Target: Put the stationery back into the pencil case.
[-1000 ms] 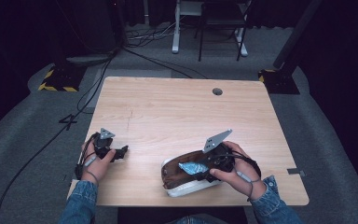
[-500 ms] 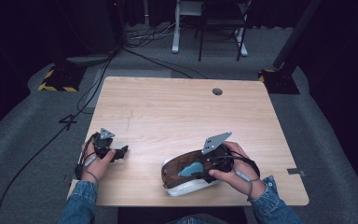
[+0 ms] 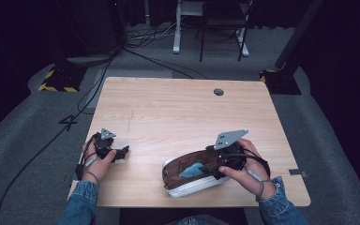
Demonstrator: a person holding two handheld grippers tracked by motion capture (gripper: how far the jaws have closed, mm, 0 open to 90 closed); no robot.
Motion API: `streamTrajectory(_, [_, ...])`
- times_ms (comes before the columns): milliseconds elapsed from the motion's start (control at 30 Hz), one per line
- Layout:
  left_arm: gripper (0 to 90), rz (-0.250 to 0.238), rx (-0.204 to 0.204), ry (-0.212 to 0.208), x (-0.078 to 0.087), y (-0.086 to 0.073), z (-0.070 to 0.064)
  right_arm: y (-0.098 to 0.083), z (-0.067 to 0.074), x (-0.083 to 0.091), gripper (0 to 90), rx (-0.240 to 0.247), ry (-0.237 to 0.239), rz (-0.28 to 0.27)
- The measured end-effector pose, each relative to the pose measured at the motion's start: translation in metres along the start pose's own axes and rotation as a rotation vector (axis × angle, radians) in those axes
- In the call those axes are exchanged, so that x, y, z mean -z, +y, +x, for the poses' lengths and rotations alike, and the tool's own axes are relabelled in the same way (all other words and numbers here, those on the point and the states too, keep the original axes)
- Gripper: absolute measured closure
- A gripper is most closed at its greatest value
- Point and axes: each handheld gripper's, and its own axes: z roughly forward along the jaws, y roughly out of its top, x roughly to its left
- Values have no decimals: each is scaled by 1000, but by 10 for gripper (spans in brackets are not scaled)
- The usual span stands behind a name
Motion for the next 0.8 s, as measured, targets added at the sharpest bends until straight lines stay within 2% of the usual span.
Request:
streamTrajectory(200, [147,-1,0,1,0,0,0,-4,-7,11,195,-4,-40,-32])
streamTrajectory(267, [147,-1,-1,0,0,0,0,-7,-14,18,170,-13,-65,-47])
streamTrajectory(400, [147,-1,0,0,0,0,0,-12,-22,26,166,-21,-86,-47])
streamTrajectory(500, [147,-1,0,0,0,0,0,-17,-30,32,165,-54,-92,-46])
streamTrajectory(600, [147,0,-1,0,0,0,0,-23,-38,37,164,-70,-117,-25])
streamTrajectory(700, [147,0,0,-1,0,0,0,-29,-46,40,164,-94,-143,-31])
streamTrajectory(733, [146,0,2,1,0,0,0,-35,-54,42,164,-121,-169,-44])
streamTrajectory(800, [146,1,3,0,0,0,0,-44,-63,44,164,-156,-190,-44])
